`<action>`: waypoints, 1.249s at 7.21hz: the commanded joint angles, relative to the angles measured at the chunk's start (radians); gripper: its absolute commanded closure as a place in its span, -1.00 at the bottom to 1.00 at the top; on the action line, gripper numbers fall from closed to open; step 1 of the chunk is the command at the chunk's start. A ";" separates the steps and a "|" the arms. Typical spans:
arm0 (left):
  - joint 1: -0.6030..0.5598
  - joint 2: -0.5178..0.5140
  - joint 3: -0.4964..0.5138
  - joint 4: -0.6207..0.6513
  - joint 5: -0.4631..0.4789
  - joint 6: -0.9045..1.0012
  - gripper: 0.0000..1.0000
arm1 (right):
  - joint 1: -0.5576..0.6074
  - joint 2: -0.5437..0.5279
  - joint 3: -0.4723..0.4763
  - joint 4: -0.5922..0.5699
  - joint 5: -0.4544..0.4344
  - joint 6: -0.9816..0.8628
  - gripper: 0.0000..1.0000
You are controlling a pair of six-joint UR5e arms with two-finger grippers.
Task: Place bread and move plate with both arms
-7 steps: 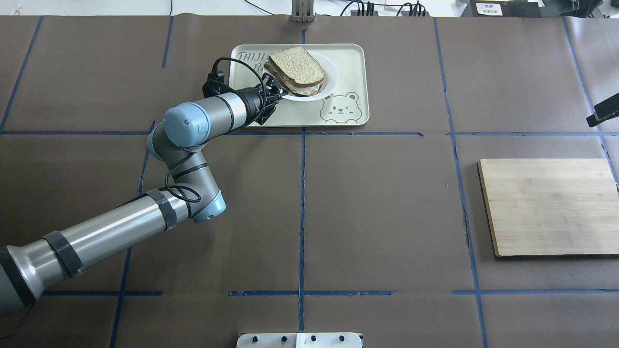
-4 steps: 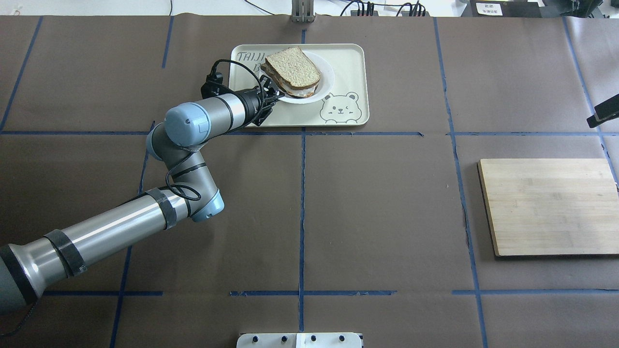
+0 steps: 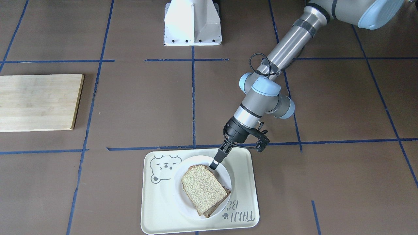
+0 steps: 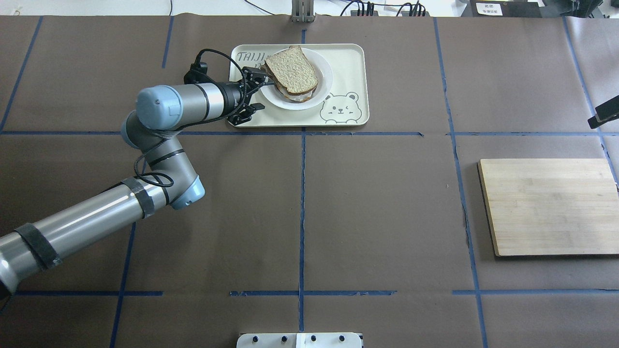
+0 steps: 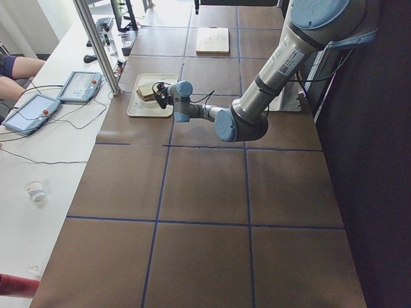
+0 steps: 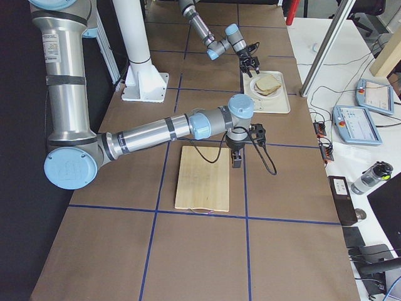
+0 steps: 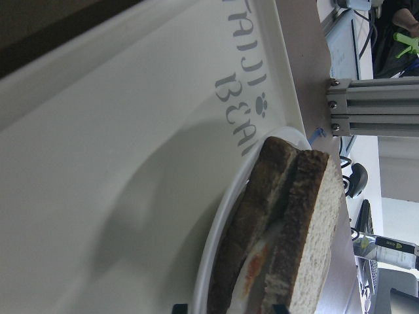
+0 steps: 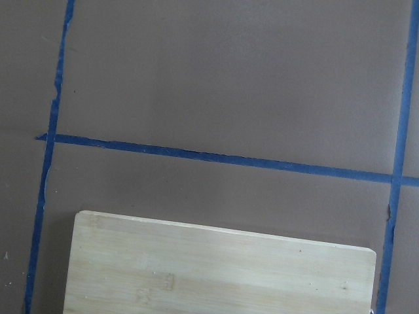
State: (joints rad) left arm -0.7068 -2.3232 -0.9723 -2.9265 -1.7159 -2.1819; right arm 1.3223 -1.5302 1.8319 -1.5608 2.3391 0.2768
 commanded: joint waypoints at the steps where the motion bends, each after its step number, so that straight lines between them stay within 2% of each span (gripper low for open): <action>1: -0.096 0.124 -0.231 0.224 -0.222 0.116 -1.00 | 0.000 -0.002 0.000 -0.001 -0.003 -0.001 -1.00; 3: -0.214 0.236 -0.432 0.460 -0.365 0.338 -1.00 | 0.000 -0.007 -0.002 -0.001 -0.006 -0.011 -1.00; 4: -0.270 0.304 -0.522 0.546 -0.396 0.514 -1.00 | 0.012 -0.016 -0.002 -0.002 -0.006 -0.049 -1.00; 6: -0.389 0.418 -0.668 0.804 -0.395 0.957 -1.00 | 0.055 -0.022 -0.014 -0.007 -0.007 -0.077 -1.00; 7: -0.452 0.458 -0.718 0.937 -0.395 1.170 -1.00 | 0.075 -0.034 -0.023 -0.004 -0.007 -0.109 -1.00; 9: -0.543 0.556 -0.735 1.056 -0.396 1.531 -1.00 | 0.142 -0.042 -0.101 -0.002 0.006 -0.244 -1.00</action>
State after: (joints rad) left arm -1.1904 -1.8289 -1.6932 -1.9473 -2.1116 -0.8777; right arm 1.4232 -1.5682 1.7804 -1.5660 2.3355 0.1143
